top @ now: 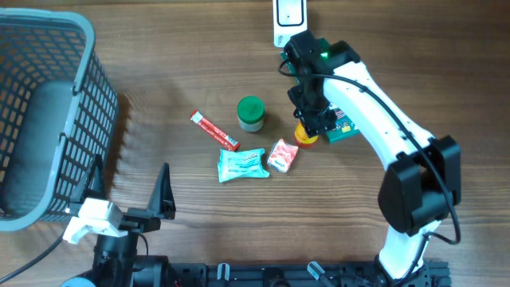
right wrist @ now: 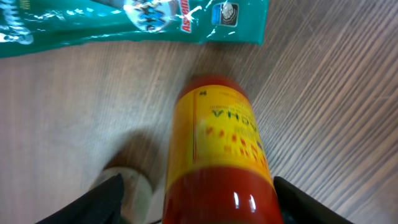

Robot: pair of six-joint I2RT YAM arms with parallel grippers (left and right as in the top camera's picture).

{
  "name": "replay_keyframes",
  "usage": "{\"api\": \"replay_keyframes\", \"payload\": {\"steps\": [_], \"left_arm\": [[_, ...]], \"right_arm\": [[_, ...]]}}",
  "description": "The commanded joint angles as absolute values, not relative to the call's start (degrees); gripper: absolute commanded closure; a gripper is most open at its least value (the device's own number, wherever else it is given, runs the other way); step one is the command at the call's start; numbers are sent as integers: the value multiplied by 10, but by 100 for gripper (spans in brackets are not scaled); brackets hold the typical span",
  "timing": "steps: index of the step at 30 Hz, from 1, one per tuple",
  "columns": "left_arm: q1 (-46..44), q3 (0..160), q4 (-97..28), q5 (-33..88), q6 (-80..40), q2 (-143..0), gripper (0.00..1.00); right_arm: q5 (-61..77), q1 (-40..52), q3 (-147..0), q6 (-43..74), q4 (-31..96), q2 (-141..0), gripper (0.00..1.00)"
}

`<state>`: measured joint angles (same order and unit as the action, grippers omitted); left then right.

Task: Scan the item barcode
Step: 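Lift the sauce bottle with the right gripper toward the white scanner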

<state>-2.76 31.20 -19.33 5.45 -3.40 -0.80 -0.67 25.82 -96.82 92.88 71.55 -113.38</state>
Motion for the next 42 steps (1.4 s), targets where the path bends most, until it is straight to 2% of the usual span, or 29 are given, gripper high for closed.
{"api": "replay_keyframes", "payload": {"steps": [1,4,7,11,14,17,22,25,26,29,30,31,37,42], "left_arm": [[-32,310,-192,55,-39,-3,0],[-32,310,-192,55,-39,-3,0],[-32,310,-192,55,-39,-3,0],[-32,310,-194,55,-39,-3,0],[-35,310,-198,55,-39,-3,0],[-46,310,-198,55,-39,-3,0],[-58,310,-198,55,-39,-3,0],[-60,310,-198,55,-39,-3,0],[-60,310,-198,55,-39,-3,0],[-60,310,-198,55,-39,-3,0],[-60,310,-198,55,-39,-3,0],[-60,310,-198,55,-39,-3,0],[-60,310,-198,55,-39,-3,0],[-60,310,-198,55,-39,-3,0]], "right_arm": [[-15,258,-960,872,712,-1146,37],[-15,258,-960,823,712,-1145,46],[-15,258,-964,715,705,-1145,46],[-15,258,-991,467,693,-1145,46],[-10,258,-1012,292,708,-1145,41],[-11,258,-1020,167,721,-1145,35],[-15,258,-1019,75,717,-1146,32],[-15,258,-1020,113,708,-1145,29],[-14,258,-1032,172,717,-1144,21],[9,258,-1067,236,743,-1141,16],[22,258,-1088,277,758,-1138,6],[27,258,-1105,322,772,-1136,3],[21,258,-1135,680,817,-1132,0],[16,258,-1099,837,817,-1141,0]]}}
